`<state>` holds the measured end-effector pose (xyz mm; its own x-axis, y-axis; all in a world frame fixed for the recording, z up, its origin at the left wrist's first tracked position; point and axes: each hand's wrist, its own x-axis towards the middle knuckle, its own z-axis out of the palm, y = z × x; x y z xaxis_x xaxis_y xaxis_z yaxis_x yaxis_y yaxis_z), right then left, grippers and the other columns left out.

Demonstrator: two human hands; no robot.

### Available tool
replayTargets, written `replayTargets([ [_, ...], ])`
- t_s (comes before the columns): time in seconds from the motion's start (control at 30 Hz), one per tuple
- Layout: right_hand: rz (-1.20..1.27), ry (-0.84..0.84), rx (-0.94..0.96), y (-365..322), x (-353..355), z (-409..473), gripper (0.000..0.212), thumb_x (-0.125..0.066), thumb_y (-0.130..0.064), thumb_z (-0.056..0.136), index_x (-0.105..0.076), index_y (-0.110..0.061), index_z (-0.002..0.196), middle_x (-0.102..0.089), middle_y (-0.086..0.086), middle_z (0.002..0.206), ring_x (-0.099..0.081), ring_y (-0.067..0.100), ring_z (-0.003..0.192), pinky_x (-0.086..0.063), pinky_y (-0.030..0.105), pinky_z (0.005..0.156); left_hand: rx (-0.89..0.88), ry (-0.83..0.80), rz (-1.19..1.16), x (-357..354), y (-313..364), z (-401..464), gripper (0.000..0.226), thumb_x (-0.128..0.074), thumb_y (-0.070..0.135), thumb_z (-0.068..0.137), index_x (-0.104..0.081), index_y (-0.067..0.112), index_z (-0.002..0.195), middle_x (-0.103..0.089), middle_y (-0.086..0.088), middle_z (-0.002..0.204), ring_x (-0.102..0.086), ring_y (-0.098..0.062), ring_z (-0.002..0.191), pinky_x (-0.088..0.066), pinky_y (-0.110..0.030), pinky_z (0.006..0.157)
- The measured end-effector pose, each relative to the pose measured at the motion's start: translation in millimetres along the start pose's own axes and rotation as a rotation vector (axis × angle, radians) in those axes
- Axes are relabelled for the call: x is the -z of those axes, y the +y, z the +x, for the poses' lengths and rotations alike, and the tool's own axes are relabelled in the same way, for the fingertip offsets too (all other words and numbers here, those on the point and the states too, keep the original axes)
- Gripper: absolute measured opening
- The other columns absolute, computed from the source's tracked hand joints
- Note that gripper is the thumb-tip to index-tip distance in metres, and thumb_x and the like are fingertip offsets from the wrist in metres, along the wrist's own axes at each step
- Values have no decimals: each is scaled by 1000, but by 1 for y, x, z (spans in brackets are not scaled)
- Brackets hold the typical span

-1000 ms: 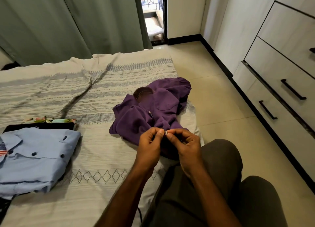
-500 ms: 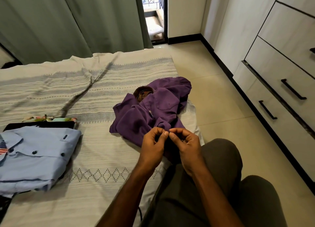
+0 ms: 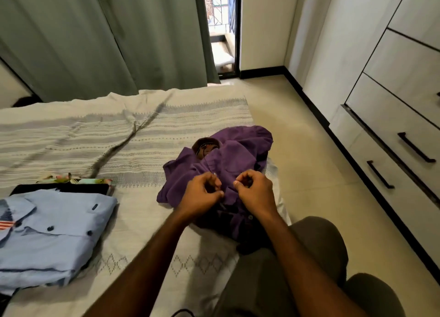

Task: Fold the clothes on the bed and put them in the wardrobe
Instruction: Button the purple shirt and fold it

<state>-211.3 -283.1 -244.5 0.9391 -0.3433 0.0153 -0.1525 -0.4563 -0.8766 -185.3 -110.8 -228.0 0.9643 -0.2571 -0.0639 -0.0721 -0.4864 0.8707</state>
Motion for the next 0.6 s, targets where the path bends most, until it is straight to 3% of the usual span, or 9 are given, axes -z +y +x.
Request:
replayTargets([
  [0.07, -129, -20, 72, -9, -9, 22, 7, -73, -18, 84, -67, -20, 79, -68, -4, 86, -64, 11, 78, -55, 32, 76, -62, 101, 120, 13, 2, 30, 21, -80, 13, 75, -61, 22, 79, -68, 2, 84, -62, -7, 74, -50, -29, 74],
  [0.13, -200, -65, 150, -15, -18, 45, 4, -68, -13, 86, -67, -16, 87, -65, 1, 97, -63, 17, 85, -55, 38, 82, -50, 147, 323, 25, -4, 57, 27, -80, 29, 76, -61, 24, 94, -62, -1, 106, -58, -15, 98, -47, -37, 87],
  [0.2, -286, -148, 245, -20, -29, 67, 17, -63, -11, 90, -67, -14, 107, -62, 5, 115, -61, 25, 102, -53, 45, 92, 17, 91, 490, 35, -16, 76, 53, -69, 52, 69, -61, 23, 113, -58, 0, 122, -51, -21, 116, -44, -46, 97],
  [0.27, -400, -254, 304, -23, -41, 88, 29, -56, -19, 96, -62, -21, 124, -55, 2, 134, -54, 27, 121, -48, 52, 99, 61, -61, 446, 41, -31, 84, 53, -65, 59, 65, -65, 25, 107, -66, 7, 107, -61, -13, 103, -49, -42, 93],
  [0.37, -533, -332, 309, -28, -54, 116, 29, -46, -30, 102, -58, -30, 129, -45, -4, 148, -44, 25, 133, -38, 59, 105, 34, -385, 411, 42, -40, 81, 14, -75, 37, 85, -65, 27, 81, -63, 16, 71, -56, 10, 65, -50, -27, 72],
  [0.43, -621, -275, 303, -31, -58, 129, 30, -45, -36, 103, -58, -29, 129, -47, -1, 147, -43, 27, 134, -34, 60, 106, 31, -515, 350, 42, -40, 74, 24, -70, 32, 93, -61, 26, 71, -56, 16, 61, -49, 7, 56, -41, -20, 63],
  [0.53, -638, -310, 152, -36, -65, 147, 37, -45, -43, 103, -50, -22, 132, -57, 7, 135, -48, 33, 130, -31, 60, 106, 123, -555, 199, 48, -48, 77, 33, -65, 40, 96, -66, 22, 68, -61, 13, 67, -52, 2, 63, -42, -19, 65],
  [0.6, -672, -386, -19, -41, -69, 155, 47, -54, -46, 98, -45, -16, 133, -59, 13, 131, -50, 35, 128, -30, 59, 106, 123, -454, 122, 50, -53, 80, 35, -64, 49, 92, -67, 25, 66, -66, 11, 70, -58, -2, 67, -46, -23, 68],
])
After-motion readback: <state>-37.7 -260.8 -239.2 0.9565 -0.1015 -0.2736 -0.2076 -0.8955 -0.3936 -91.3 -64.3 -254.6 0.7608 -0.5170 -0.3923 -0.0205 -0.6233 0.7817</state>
